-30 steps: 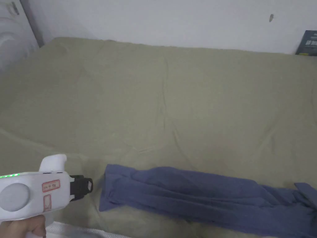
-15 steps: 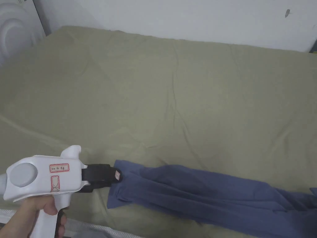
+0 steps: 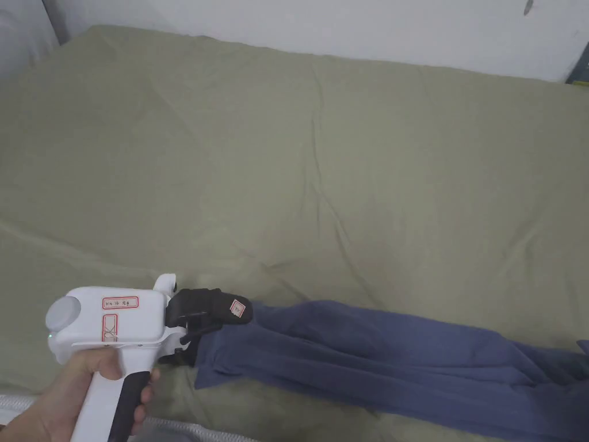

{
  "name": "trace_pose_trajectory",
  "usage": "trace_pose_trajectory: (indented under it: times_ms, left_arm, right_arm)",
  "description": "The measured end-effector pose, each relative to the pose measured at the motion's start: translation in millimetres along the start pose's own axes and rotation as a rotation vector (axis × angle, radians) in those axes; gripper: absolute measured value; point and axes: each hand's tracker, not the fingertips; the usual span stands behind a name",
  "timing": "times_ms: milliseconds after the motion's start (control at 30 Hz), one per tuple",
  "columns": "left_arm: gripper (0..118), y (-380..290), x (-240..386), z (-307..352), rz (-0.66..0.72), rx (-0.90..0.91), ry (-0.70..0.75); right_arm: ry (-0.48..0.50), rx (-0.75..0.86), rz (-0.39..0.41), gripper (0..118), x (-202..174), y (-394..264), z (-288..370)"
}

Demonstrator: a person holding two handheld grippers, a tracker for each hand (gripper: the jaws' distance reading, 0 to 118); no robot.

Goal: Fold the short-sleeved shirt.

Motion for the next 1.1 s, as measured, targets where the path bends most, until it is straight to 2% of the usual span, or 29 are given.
trace_pose_trajectory:
  times_ms: [100,133,167,200,233,267,333,433,733,967,1100]
  left_arm:
    - [117,7,2,-14,-0.018,0.005,-0.019]
    - [109,1,5,-25,-0.029,-0.003,0.006]
    - [83,0,7,-28,-0.052,-0.014,0.022]
    - [15,1,4,-31,-0.042,-0.016,0.091]
    - [9,-2,8,-33,-0.038,-0.018,0.159]
    - [9,-7,5,-36,-0.06,-0.005,0.284]
    - [9,-14,4,-30,-0.036,0.011,0.164]
    - [9,-19,34,-25,-0.083,0.046,0.257]
    - [9,-22,42,35,-0.051,0.127,0.234]
    - [9,-30,54,121,-0.043,0.271,0.411]
    - [9,-26,73,143,-0.076,0.271,0.536]
  right_arm:
    - [-0.002,-0.007,-0.007,0,-1,-2,-2]
    - [0.002,-0.009,-0.005,0,-3,-2,-1]
    - [0.006,-0.015,0.001,0,-4,-3,-2]
    - [0.006,-0.017,0.006,0,-4,-3,-3]
    - [0.004,-0.019,0.009,0,-4,-3,-4]
    - [0.005,-0.019,0.01,0,-3,-3,-4]
    - [0.013,-0.012,0.003,0,-1,-3,-3]
    - [0.028,-0.001,-0.012,0,2,-2,-2]
    - [0.034,0.026,-0.011,0,6,-2,-1]
    - [0.07,0.049,-0.004,0,9,1,-3]
    - [0.086,0.055,0.006,0,10,1,-5]
